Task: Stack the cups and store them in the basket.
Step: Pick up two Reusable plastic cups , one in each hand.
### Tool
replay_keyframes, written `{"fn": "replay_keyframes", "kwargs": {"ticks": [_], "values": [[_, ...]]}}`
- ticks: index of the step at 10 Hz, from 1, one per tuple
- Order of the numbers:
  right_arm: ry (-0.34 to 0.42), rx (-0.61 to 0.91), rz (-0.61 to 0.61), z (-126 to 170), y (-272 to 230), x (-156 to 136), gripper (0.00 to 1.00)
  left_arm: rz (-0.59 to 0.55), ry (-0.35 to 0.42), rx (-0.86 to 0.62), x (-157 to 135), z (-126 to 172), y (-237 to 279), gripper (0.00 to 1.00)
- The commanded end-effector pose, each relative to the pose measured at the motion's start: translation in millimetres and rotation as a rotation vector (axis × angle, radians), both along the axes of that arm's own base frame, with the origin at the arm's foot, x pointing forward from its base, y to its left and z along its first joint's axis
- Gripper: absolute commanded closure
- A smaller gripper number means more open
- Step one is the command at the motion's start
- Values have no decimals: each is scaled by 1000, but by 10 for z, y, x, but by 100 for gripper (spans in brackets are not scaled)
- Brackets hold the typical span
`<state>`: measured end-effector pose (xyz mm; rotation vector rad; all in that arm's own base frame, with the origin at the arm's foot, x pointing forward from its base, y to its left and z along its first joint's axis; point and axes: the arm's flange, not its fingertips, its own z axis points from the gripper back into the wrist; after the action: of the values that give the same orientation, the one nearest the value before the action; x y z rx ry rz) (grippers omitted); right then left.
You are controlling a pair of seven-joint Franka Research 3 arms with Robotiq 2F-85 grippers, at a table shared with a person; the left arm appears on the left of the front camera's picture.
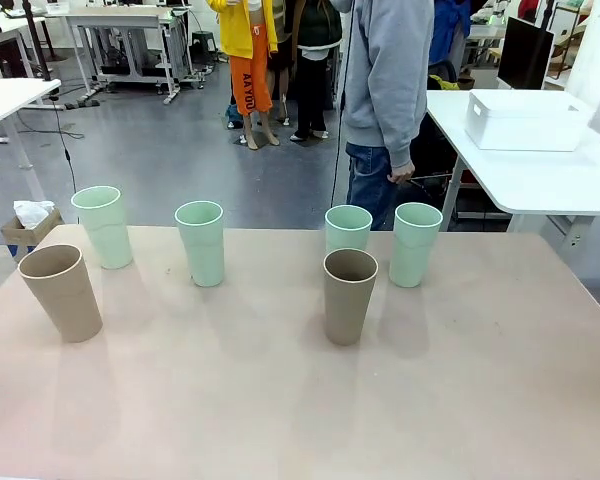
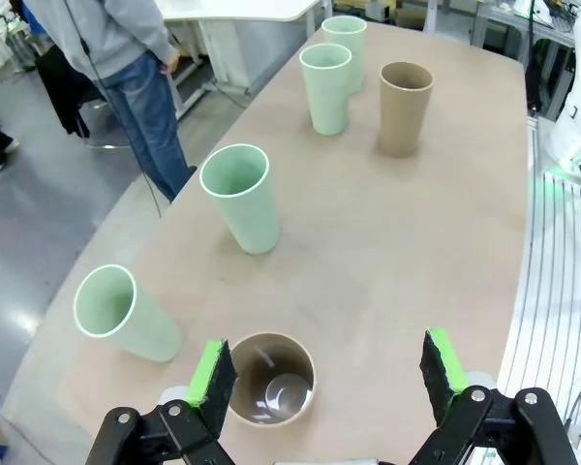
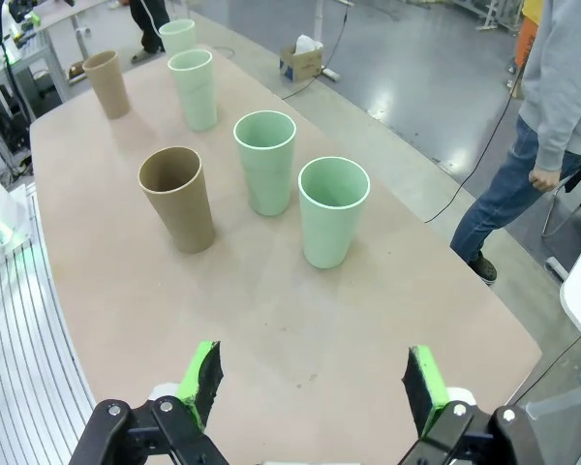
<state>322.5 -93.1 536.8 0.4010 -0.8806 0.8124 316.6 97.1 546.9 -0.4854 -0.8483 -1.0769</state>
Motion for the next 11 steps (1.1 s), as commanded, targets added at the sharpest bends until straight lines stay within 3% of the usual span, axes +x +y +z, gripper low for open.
{"fn": "replay_keyframes", "kwargs": {"ticks": [1,11], "values": [[-15,3,23,0,-18,5,0,-20,-20,-10,19,17,7,0],[-15,3,23,0,-18,5,0,-20,-20,-10,19,17,7,0]]}}
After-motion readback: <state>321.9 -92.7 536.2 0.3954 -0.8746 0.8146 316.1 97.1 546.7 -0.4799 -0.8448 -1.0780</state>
